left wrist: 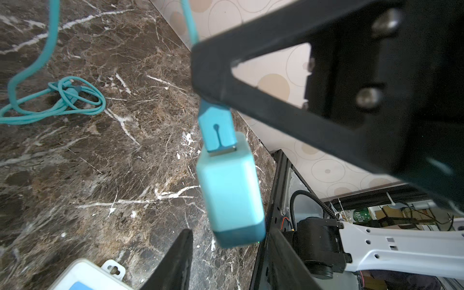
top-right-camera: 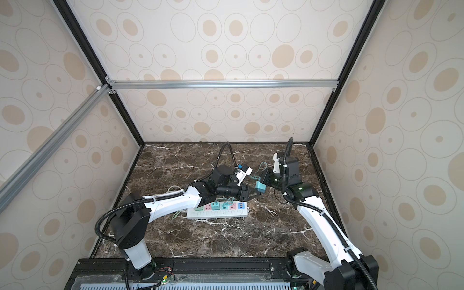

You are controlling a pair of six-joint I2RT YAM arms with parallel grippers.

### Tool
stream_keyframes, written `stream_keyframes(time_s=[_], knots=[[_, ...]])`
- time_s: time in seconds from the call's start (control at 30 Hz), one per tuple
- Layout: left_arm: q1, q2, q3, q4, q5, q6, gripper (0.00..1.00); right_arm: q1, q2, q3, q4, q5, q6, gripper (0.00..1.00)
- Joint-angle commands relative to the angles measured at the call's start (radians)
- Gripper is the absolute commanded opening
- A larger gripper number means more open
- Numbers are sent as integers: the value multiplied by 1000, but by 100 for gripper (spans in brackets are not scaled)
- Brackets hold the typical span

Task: Insert plugs into power strip
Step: Pick up the plug from the middle-right of the table.

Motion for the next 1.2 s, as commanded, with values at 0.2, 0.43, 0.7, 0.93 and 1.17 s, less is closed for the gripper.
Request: stream_keyframes(time_s=[0.2, 0.43, 0.7, 0.93, 1.17], knots=[[-7, 17, 63, 9, -18, 0, 51, 0, -16, -28, 38, 6, 0, 0], [-8, 27, 66, 49, 4, -29, 50, 0, -11, -34, 47, 3, 3, 0], [-8, 45, 78, 56, 14, -42, 34, 0, -14, -34, 49, 5, 2, 0], [-8, 49, 82, 57, 11, -44, 23, 0, -15, -38, 44, -6, -6, 1], [-7, 40, 83, -10, -16, 12, 11, 0, -41, -35, -16, -19, -42, 19]])
